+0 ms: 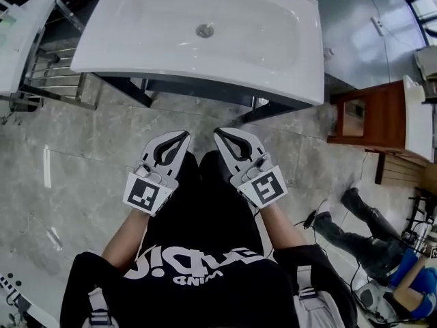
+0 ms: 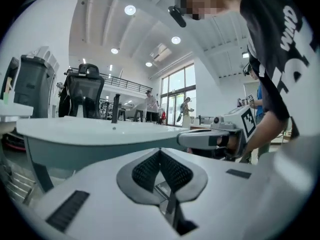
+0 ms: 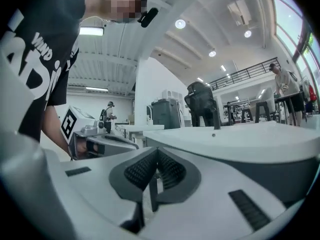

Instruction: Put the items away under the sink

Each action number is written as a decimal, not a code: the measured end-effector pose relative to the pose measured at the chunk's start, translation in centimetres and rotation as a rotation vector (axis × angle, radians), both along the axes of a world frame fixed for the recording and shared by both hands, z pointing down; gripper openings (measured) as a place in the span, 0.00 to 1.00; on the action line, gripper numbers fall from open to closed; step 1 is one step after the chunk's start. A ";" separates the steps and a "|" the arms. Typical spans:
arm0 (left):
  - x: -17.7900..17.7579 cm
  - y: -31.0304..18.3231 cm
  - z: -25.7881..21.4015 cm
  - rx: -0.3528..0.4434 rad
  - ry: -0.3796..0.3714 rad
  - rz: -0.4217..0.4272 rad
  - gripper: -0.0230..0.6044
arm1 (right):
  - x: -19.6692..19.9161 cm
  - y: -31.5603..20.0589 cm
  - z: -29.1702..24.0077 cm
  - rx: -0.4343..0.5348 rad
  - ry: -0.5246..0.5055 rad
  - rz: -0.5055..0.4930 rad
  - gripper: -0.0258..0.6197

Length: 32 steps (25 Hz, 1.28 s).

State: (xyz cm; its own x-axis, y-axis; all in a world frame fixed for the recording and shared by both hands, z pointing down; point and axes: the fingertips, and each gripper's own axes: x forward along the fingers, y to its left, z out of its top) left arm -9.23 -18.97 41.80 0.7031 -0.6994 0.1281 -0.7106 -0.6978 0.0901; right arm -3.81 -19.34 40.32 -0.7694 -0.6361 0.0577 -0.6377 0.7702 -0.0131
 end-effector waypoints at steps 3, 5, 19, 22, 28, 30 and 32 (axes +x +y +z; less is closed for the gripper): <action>-0.3 0.5 -6.8 -0.005 -0.002 0.032 0.07 | -0.8 0.6 -7.2 -0.005 -0.012 0.007 0.07; -0.7 0.9 -10.5 -0.016 -0.011 0.053 0.07 | -0.6 1.3 -10.5 -0.035 0.017 0.028 0.07; 0.5 1.8 -23.7 0.028 0.012 0.102 0.07 | 2.5 3.6 -21.6 -0.094 -0.010 0.133 0.07; 1.0 2.0 -25.0 0.044 0.021 0.115 0.07 | 2.9 3.8 -22.6 -0.069 -0.020 0.134 0.07; 1.6 2.5 -26.7 0.090 0.042 0.089 0.07 | 4.2 4.5 -23.8 -0.019 -0.032 0.129 0.07; 2.0 2.7 -27.1 0.104 0.043 0.083 0.07 | 4.9 4.8 -24.1 -0.005 -0.032 0.135 0.07; 2.2 3.2 -27.2 0.111 0.033 0.079 0.07 | 5.6 5.1 -24.2 0.001 -0.036 0.143 0.07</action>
State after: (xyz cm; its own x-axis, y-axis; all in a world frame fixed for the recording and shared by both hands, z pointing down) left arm -7.01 -15.79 14.65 0.7594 -0.6500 0.0287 -0.6506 -0.7587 0.0312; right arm 1.83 -14.22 16.12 -0.6723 -0.7396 0.0311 -0.7403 0.6713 -0.0366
